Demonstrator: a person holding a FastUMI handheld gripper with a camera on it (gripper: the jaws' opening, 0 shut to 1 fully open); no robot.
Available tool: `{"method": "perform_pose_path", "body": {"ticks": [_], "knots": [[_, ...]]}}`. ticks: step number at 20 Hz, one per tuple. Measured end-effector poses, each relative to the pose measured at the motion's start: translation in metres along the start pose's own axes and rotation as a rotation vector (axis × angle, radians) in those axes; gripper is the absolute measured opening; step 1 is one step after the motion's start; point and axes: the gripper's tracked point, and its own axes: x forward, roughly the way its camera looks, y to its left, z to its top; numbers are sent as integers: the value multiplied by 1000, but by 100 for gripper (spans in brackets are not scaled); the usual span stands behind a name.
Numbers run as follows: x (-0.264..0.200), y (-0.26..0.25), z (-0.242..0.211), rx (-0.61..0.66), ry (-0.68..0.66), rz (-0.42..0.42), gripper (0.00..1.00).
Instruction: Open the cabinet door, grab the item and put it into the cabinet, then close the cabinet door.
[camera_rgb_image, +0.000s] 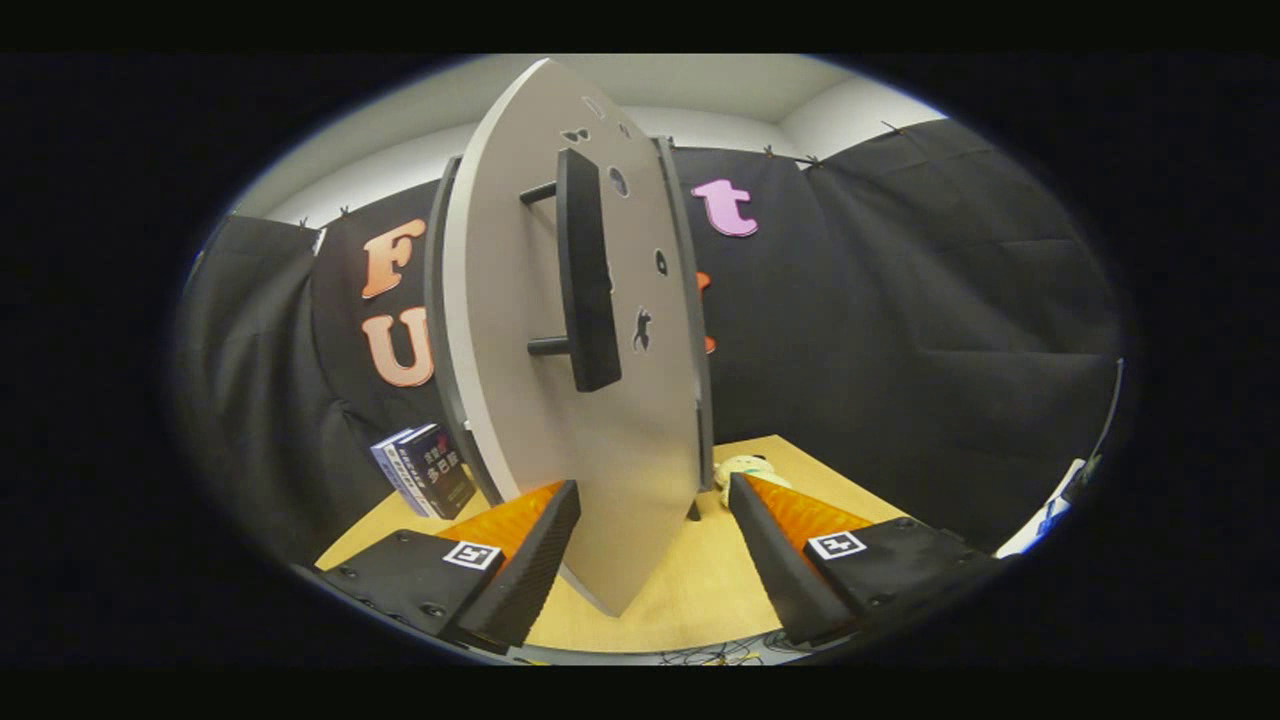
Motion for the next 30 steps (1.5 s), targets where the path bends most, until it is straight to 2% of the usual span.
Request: {"method": "perform_pose_path", "body": {"ticks": [4,9,13,17,24,28,30], "knots": [[25,31,-1,0,8,21,97],[82,73,8,2,9,55,97],[146,81,23,-48,-7,30,97],[180,87,25,-34,-15,29,97],[177,94,25,-45,-25,-22,97],[147,85,28,-39,-15,-83,98],[127,80,33,6,-25,-106,98]]}}
